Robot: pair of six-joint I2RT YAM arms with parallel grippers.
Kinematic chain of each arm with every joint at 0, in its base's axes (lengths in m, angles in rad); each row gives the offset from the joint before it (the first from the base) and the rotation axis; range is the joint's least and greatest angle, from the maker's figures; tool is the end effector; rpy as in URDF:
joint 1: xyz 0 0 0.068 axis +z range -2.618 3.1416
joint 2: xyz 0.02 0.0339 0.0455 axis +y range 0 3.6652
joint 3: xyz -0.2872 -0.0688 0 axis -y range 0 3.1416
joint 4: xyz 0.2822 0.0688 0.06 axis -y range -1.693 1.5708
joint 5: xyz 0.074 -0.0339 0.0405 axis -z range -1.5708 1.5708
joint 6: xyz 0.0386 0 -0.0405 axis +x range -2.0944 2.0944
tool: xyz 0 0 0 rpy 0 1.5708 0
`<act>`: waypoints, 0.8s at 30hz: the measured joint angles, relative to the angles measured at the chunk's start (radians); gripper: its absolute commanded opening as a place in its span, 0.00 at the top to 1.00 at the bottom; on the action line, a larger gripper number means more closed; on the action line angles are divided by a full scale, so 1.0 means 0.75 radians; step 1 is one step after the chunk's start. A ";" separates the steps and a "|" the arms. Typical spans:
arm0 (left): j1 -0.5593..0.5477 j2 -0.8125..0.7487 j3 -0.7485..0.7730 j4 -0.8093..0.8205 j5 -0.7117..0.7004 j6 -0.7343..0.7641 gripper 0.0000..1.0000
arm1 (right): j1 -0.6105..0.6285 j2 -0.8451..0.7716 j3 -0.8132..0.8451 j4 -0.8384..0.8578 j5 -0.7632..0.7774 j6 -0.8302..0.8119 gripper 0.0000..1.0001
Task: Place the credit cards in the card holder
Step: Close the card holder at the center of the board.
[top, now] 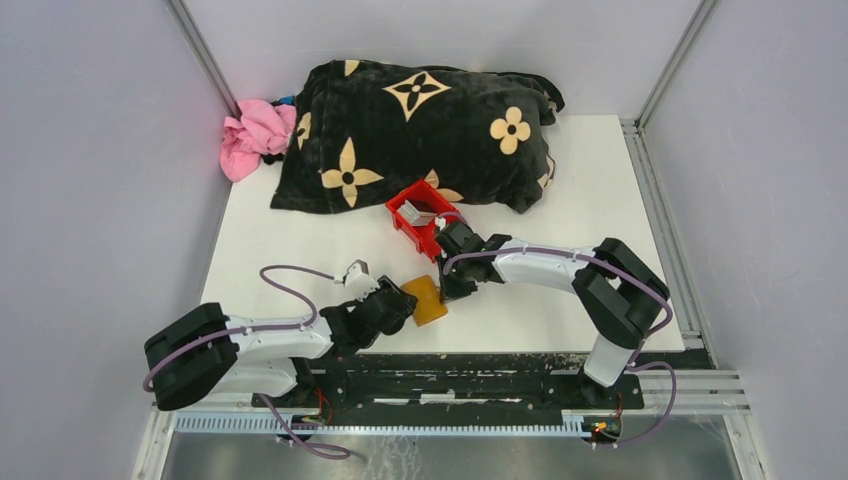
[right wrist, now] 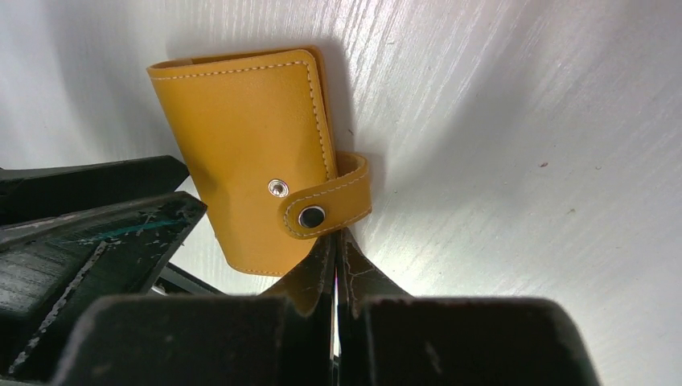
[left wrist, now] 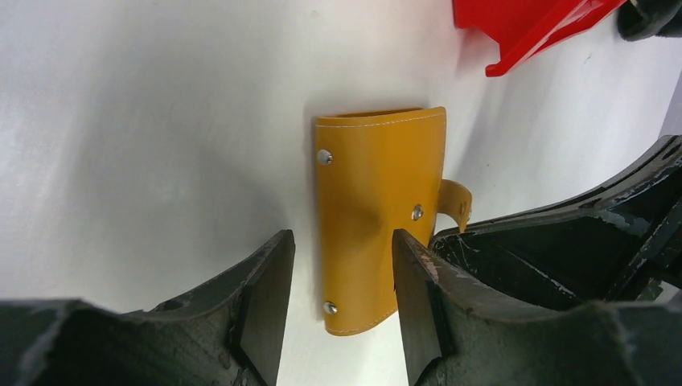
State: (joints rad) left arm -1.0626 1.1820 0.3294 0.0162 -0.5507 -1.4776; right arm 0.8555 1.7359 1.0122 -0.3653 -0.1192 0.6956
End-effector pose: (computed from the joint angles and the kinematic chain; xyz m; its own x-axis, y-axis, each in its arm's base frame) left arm 0.1216 -0.1768 0.1269 -0.6050 -0.6575 -0.4491 -0.3062 0.7127 -0.6311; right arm 0.2395 0.2827 0.1554 -0.9497 -0.1229 -0.2882 -0.2307 0.8967 0.3778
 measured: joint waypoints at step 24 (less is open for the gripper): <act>-0.006 0.131 0.055 0.084 0.003 0.067 0.54 | 0.053 -0.057 0.206 -0.353 0.249 -0.205 0.55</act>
State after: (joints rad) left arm -1.0672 1.2800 0.3706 0.0792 -0.5484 -1.4277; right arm 0.8951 1.6932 1.1667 -0.6300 0.0673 0.5419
